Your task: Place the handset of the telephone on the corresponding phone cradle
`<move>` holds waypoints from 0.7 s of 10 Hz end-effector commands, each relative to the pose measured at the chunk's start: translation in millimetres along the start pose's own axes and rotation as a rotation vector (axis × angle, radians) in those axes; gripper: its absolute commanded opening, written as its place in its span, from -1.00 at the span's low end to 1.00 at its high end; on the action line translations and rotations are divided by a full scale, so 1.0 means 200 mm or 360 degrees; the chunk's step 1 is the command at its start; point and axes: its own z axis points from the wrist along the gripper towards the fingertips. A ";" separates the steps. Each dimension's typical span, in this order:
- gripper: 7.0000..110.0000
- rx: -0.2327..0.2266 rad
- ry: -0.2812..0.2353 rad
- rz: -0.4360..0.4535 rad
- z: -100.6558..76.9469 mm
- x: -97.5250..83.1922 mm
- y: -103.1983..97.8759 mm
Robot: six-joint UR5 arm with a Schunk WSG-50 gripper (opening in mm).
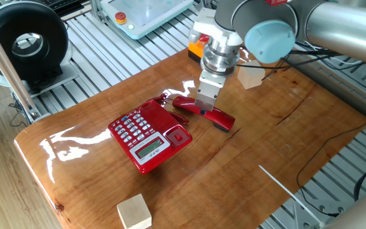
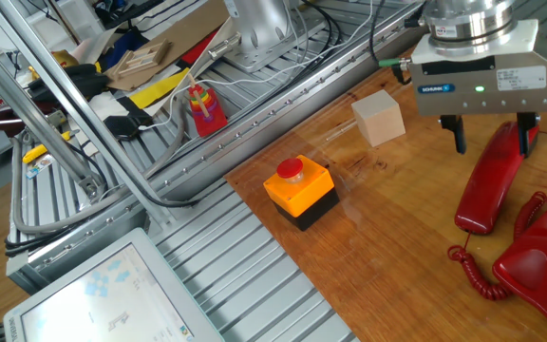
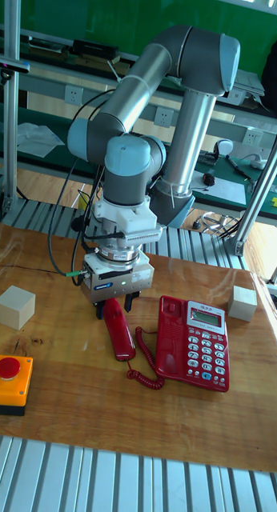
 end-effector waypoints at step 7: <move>0.15 0.0038 0.0089 0.0165 0.08 0.06 -0.04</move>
